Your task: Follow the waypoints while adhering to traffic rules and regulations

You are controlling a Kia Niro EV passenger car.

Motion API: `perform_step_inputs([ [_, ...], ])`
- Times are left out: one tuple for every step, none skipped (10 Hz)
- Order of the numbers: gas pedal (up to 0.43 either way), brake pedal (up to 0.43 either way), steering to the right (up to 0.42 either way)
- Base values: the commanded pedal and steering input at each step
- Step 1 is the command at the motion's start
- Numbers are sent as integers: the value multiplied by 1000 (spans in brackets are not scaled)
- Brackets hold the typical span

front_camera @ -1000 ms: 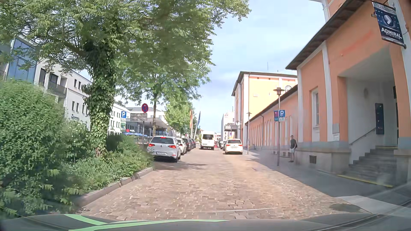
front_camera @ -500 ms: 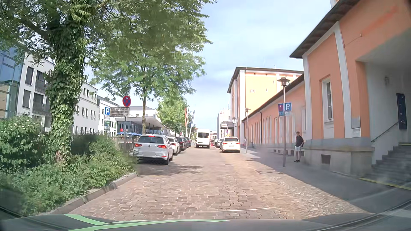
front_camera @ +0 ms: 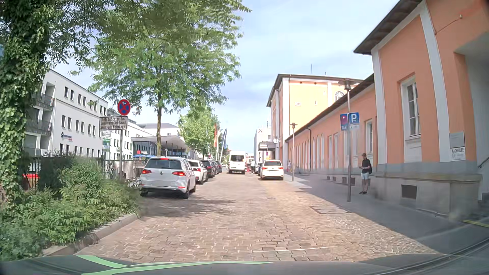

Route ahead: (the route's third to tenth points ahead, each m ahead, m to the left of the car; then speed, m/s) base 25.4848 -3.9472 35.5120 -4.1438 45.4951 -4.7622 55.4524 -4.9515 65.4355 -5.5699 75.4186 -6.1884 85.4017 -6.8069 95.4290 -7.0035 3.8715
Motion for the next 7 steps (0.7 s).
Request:
perform_step_inputs([
  [47,0,24],
  [47,0,19],
  [47,0,14],
  [47,0,13],
  [47,0,12],
  [47,0,9],
  [47,0,7],
])
